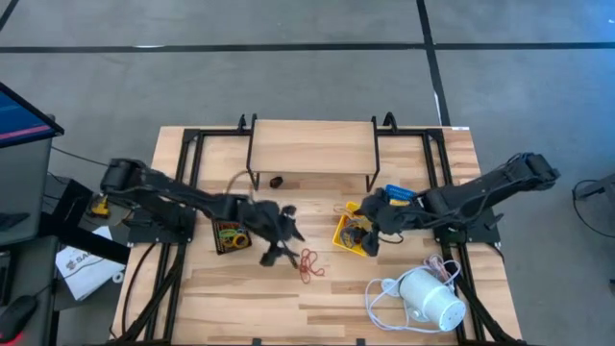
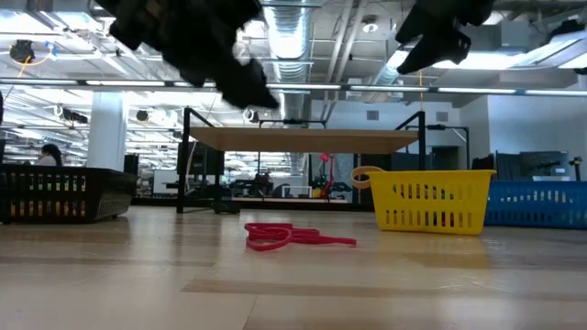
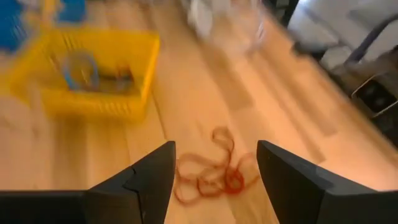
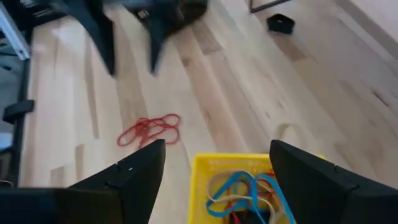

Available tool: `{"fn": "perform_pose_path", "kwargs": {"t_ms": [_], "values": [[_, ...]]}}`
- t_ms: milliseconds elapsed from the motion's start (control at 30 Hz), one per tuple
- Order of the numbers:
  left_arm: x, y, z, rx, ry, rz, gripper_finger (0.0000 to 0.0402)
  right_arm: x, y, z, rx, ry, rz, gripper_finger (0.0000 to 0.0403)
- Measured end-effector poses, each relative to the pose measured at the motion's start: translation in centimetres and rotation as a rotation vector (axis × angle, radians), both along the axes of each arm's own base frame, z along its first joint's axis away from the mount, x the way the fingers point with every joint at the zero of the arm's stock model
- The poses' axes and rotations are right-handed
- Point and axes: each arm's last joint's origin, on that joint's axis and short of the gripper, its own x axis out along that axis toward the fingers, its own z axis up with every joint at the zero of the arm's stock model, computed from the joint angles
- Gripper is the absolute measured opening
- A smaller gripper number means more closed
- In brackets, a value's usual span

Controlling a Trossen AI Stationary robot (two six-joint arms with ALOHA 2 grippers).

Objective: Pick & Place Office Desk Supplies
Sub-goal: Put the red rubber band into the yellow bin

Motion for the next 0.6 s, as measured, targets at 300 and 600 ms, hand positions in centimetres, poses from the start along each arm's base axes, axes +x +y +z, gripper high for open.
{"fn": "perform_pose_path", "kwargs": {"t_ms": [300, 600], "values": [[4.1, -1.5, -6.3, -0.081, 0.347, 0.062, 0.0226, 0.4, 0.4, 0.3, -0.016, 0.026, 0.025, 0.0285], [5.8, -1.9, -8.5, -0.045, 0.43, 0.038, 0.0218, 0.1, 1.1, 0.2, -0.028, 0.035, 0.039, 0.0286]]}}
